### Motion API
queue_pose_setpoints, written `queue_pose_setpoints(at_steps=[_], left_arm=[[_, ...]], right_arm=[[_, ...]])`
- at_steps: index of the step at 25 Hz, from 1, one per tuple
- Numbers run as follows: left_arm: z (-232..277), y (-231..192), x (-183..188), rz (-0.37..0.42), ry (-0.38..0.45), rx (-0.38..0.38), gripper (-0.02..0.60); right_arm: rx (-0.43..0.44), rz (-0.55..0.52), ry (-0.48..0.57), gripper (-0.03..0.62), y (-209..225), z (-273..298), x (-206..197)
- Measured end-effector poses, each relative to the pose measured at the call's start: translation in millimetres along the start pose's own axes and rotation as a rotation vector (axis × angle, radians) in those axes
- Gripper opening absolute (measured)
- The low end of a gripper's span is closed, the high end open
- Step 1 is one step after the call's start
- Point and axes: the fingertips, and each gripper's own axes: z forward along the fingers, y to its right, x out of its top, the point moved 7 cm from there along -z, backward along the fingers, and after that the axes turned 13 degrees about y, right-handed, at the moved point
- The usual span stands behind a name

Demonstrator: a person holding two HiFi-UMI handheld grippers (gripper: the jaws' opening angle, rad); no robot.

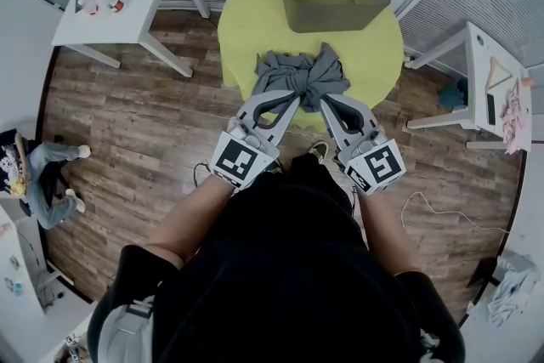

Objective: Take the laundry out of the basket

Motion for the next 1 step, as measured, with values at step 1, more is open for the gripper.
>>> queue_pose_setpoints(at_steps=[1], left_arm=[[0.4, 0.2, -0.5, -0.001, -0.001, 0.000, 0.009]], right_arm=[[0.000, 0.000, 0.000, 0.023, 0.4, -0.1, -0.1]])
